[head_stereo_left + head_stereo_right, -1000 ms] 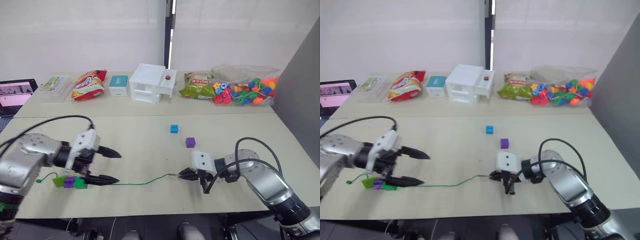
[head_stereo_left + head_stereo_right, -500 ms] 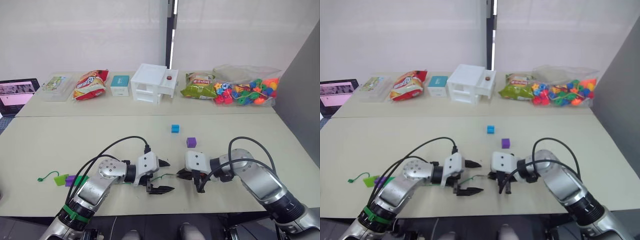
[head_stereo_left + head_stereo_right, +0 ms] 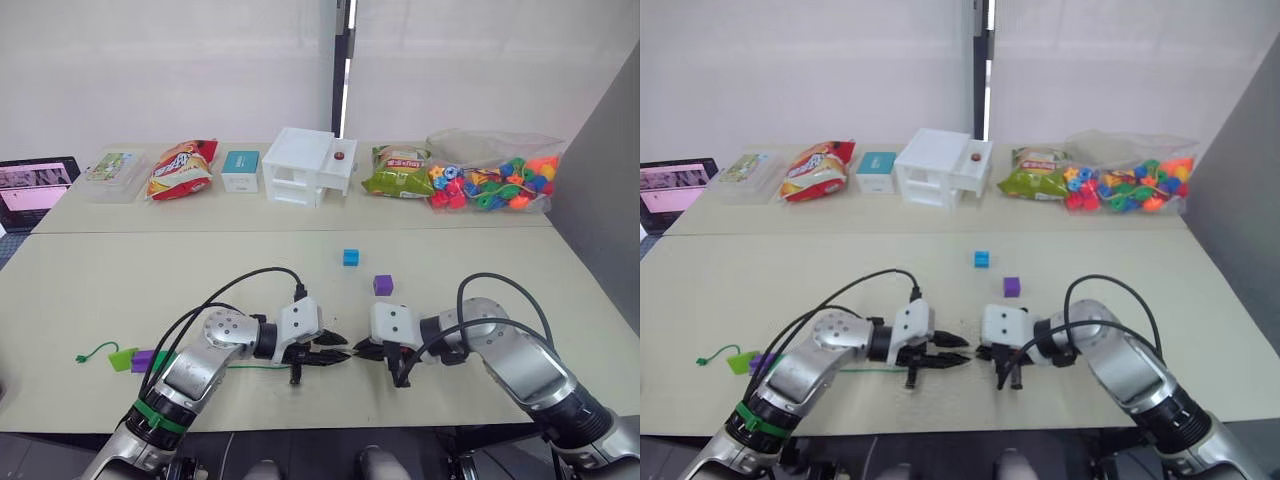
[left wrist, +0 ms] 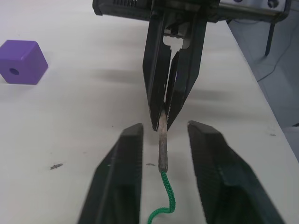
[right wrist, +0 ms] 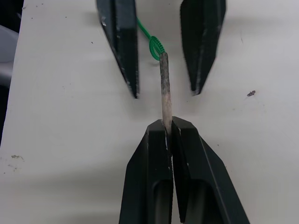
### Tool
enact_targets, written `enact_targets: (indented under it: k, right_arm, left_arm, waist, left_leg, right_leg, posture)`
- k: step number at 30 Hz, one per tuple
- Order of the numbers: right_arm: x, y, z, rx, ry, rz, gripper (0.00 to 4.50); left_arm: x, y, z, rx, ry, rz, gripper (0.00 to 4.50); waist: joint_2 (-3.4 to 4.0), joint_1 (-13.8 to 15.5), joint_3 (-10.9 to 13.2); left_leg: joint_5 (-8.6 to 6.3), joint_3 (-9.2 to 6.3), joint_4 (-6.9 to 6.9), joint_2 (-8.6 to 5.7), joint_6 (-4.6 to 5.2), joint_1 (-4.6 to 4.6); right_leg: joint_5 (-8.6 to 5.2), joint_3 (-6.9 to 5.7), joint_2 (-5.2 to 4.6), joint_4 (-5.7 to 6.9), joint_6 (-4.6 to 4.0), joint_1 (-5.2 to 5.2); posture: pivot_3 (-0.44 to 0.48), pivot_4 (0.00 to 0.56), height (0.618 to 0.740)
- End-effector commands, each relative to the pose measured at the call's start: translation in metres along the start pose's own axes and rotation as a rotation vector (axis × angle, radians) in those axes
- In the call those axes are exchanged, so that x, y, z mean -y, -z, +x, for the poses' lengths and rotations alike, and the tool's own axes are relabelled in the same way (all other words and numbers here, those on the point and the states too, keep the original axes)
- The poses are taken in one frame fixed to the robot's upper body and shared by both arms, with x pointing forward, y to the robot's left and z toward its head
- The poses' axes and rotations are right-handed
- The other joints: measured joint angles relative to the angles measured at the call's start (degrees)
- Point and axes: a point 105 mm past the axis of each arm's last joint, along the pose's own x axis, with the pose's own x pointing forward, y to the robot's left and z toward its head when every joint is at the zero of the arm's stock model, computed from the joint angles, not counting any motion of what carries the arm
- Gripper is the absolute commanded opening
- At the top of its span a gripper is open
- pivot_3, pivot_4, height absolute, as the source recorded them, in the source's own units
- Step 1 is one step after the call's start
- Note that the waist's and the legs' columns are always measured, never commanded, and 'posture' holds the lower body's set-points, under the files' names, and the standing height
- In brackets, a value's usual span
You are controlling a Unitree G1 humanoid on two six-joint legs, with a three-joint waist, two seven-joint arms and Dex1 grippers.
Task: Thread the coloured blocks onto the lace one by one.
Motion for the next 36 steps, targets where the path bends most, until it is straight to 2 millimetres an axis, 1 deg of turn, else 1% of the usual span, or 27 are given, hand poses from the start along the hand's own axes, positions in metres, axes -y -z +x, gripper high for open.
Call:
enact_targets:
  k: [1, 8, 12, 15, 17, 18, 21, 25, 31, 34, 36]
  right_arm:
    - [-0.002, -0.005, -0.003, 0.006, 0.008, -0.017, 0.00]
    - [-0.002, -0.006, -0.004, 0.006, 0.011, -0.017, 0.00]
    - [-0.002, -0.006, -0.004, 0.003, 0.011, -0.018, 0.00]
    - [-0.002, -0.005, -0.004, 0.002, 0.011, -0.017, 0.00]
    - [-0.002, -0.005, -0.004, 0.001, 0.011, -0.016, 0.00]
    - [-0.003, -0.004, -0.004, 0.000, 0.011, -0.016, 0.00]
    - [-0.002, -0.004, -0.004, 0.001, 0.011, -0.014, 0.00]
    - [-0.002, -0.005, -0.004, 0.003, 0.012, -0.012, 0.00]
    - [-0.002, -0.004, -0.005, -0.001, 0.016, -0.010, 0.00]
    - [-0.002, -0.005, -0.005, 0.000, 0.017, -0.009, 0.00]
    - [-0.002, -0.005, -0.005, 0.000, 0.017, -0.009, 0.00]
  left_arm:
    - [0.000, 0.000, -0.001, -0.019, 0.010, 0.025, 0.02]
    - [-0.004, 0.001, 0.000, -0.029, -0.001, 0.026, 0.02]
    - [-0.004, -0.007, -0.003, 0.006, 0.000, 0.024, 0.02]
    - [-0.005, -0.012, -0.006, -0.001, 0.001, 0.052, 0.02]
    - [-0.004, -0.013, -0.009, -0.019, 0.010, 0.070, 0.71]
    - [-0.004, -0.013, -0.009, -0.028, 0.012, 0.077, 0.98]
    - [-0.007, -0.009, -0.007, -0.059, 0.000, 0.095, 1.93]
    - [-0.008, -0.003, -0.004, -0.079, 0.002, 0.094, 1.93]
    - [-0.005, -0.004, 0.000, -0.072, 0.029, 0.076, 1.93]
    - [-0.005, -0.007, 0.001, -0.057, 0.033, 0.072, 1.13]
    - [-0.004, -0.007, 0.002, -0.055, 0.035, 0.070, 0.50]
  waist:
    - [0.00, 0.0, 0.0]
    - [0.00, 0.1, 0.0]
    - [0.00, 0.0, 0.0]
    - [0.00, 0.0, 0.0]
    - [0.00, 0.0, 0.0]
    - [0.00, 0.0, 0.0]
    - [0.00, 0.0, 0.0]
    - [0.00, 0.1, 0.0]
    - [0.00, 0.1, 0.0]
    - [0.00, 0.1, 0.0]
    - [0.00, 0.0, 0.0]
  left_leg:
    - [0.00, 0.00, 0.00, 0.00, 0.00, 0.00]
    - [0.00, 0.00, 0.00, -0.01, 0.00, -0.01]
    - [0.00, -0.01, 0.00, 0.00, 0.00, 0.00]
    - [0.00, -0.01, 0.00, 0.00, 0.00, 0.00]
    - [0.00, -0.01, 0.00, 0.00, 0.00, 0.00]
    - [0.00, -0.01, 0.00, 0.00, 0.00, -0.01]
    - [0.00, -0.01, 0.00, 0.00, 0.00, 0.00]
    - [0.00, -0.01, 0.00, -0.01, 0.00, -0.01]
    - [0.00, -0.01, 0.00, -0.01, 0.00, -0.01]
    - [0.00, -0.01, 0.00, -0.01, 0.00, -0.01]
    - [0.00, -0.01, 0.00, -0.01, 0.00, -0.01]
  right_leg:
    - [0.00, 0.00, 0.00, 0.00, 0.00, 0.00]
    - [0.00, 0.00, 0.00, -0.01, 0.00, 0.01]
    - [0.00, 0.00, 0.00, 0.00, 0.00, 0.00]
    - [0.00, 0.00, 0.00, -0.01, 0.00, 0.00]
    - [0.00, 0.00, 0.00, 0.00, 0.00, 0.00]
    - [0.00, 0.00, 0.00, -0.01, 0.00, 0.00]
    - [0.00, 0.00, 0.00, -0.02, 0.00, 0.01]
    - [0.00, 0.00, 0.00, -0.01, 0.00, 0.01]
    - [0.00, 0.00, 0.00, -0.02, 0.00, 0.00]
    - [0.00, 0.00, 0.00, -0.02, 0.00, 0.01]
    - [0.00, 0.00, 0.00, -0.02, 0.00, 0.01]
  posture:
    - [0.000, 0.150, 0.740]
    - [0.000, 0.150, 0.740]
    - [0.000, 0.150, 0.740]
    - [0.000, 0.150, 0.740]
    - [0.000, 0.150, 0.740]
    - [0.000, 0.150, 0.740]
    - [0.000, 0.150, 0.740]
    - [0.000, 0.150, 0.740]
    - [0.000, 0.150, 0.740]
    - [0.000, 0.150, 0.740]
    - [0.000, 0.150, 0.740]
